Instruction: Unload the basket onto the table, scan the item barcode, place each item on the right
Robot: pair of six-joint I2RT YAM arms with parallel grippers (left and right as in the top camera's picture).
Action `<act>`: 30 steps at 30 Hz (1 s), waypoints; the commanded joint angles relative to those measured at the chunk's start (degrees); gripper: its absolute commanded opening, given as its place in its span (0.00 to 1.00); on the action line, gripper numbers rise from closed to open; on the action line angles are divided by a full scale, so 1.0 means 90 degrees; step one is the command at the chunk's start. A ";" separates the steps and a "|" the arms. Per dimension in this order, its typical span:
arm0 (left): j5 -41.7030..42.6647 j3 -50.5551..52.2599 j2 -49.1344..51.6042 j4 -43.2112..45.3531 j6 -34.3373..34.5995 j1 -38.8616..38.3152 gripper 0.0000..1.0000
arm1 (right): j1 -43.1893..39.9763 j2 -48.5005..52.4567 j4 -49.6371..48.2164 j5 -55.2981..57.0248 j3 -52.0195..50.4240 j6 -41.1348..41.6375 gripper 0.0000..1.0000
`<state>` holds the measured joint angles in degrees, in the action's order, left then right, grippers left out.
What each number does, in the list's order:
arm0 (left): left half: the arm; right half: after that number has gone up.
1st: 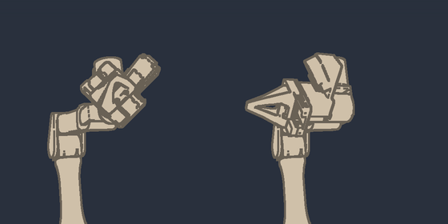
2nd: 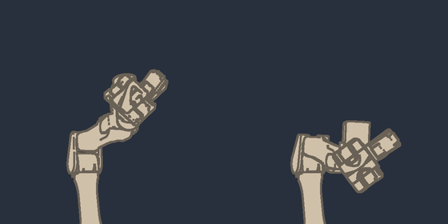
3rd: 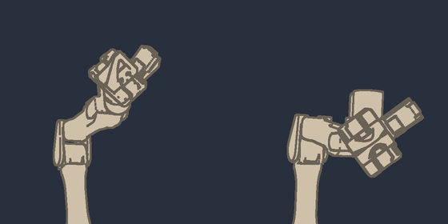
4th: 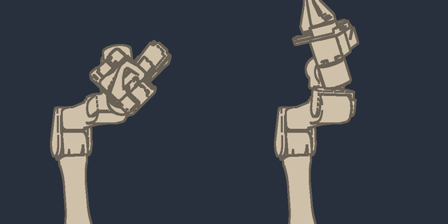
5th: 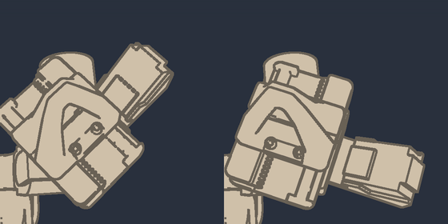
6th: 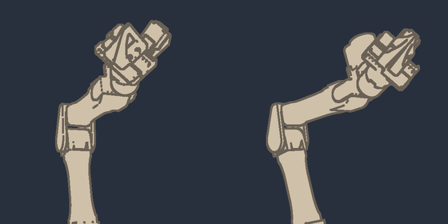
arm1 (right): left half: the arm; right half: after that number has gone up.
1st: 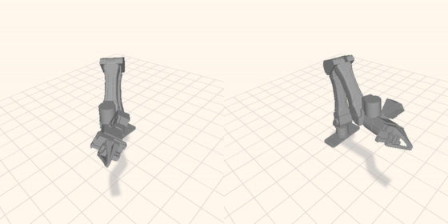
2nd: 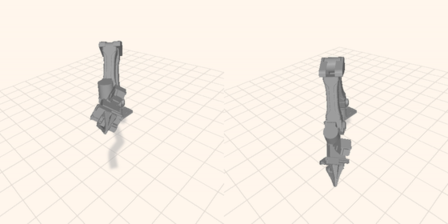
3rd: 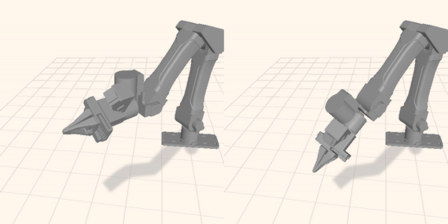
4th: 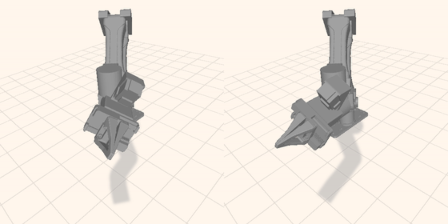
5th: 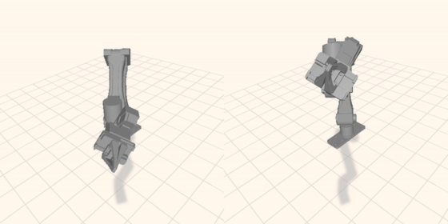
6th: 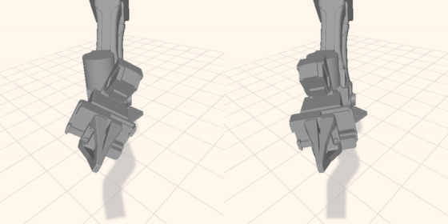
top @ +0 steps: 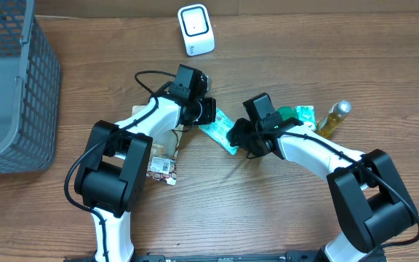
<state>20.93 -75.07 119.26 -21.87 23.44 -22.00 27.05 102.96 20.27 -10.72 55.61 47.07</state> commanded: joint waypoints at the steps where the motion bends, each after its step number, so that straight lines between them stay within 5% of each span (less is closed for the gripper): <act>1: -0.0036 0.0262 0.0318 -0.0537 -0.0126 -0.0053 0.04 | 0.0022 -0.0032 -0.0182 -0.0051 -0.0121 0.0131 0.47; 14: -0.0566 0.0262 0.0318 -0.0993 -0.0126 -0.0056 0.04 | 0.0010 -0.0027 -0.0916 -0.0056 -0.0617 0.0551 0.33; 22: -0.0563 0.0262 0.0318 -0.0855 -0.0126 -0.0053 0.04 | 0.0010 -0.0041 -0.1154 -0.0821 -0.0583 -0.0219 0.51; 30: -0.0563 0.0262 0.0318 -0.0852 -0.0126 -0.0053 0.04 | -0.0051 -0.0041 -0.1192 -0.0821 -0.0583 -0.0216 0.49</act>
<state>20.56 -75.90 118.89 -28.05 23.44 -21.78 26.55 102.24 10.85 -15.44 50.83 46.24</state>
